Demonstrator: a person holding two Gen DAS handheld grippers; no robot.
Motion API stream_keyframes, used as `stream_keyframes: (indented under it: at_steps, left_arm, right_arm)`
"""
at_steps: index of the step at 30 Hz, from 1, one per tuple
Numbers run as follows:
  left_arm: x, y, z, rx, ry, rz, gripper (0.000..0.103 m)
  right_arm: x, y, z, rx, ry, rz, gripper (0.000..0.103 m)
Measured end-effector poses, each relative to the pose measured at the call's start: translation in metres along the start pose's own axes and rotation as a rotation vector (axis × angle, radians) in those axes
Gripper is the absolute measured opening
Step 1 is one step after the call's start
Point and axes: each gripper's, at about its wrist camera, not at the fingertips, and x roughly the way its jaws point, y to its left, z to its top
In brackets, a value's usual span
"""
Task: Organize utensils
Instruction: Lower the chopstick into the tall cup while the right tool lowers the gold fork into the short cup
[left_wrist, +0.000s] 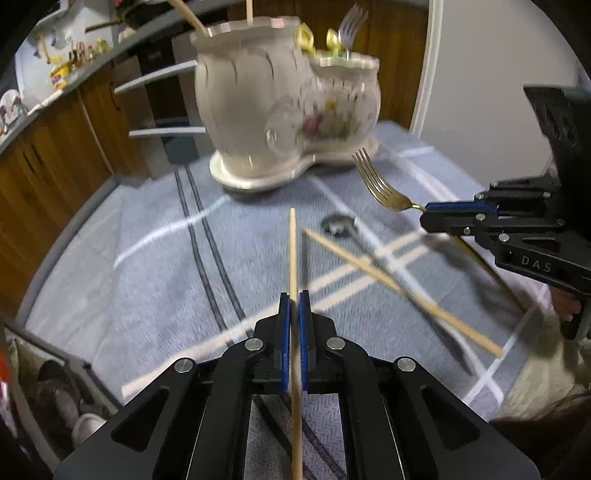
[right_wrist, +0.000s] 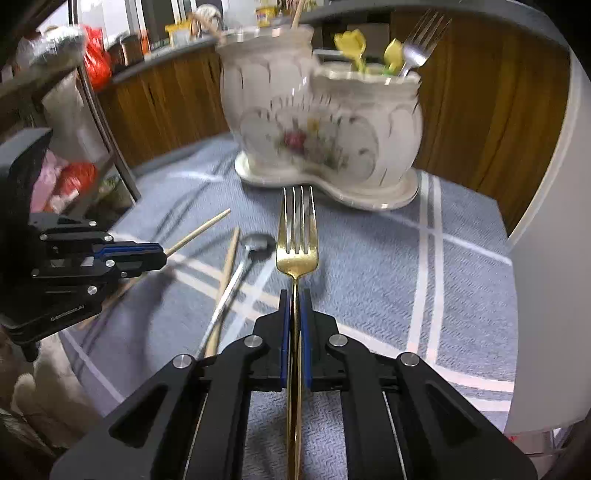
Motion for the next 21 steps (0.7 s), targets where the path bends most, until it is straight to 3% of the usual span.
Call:
stream_keyframes:
  at_steps: [16,21]
  left_arm:
    - [-0.062,0.016,0.033,-0.028,-0.299,-0.057,0.005]
    - [-0.075,0.020,0.056,-0.048,-0.394,-0.074,0.005]
  right_arm:
    - [-0.068,0.003,0.024,-0.003,-0.343,-0.025,0.005]
    - [-0.089,0.001,0.047,0.029,-0.487,-0.066,0.005]
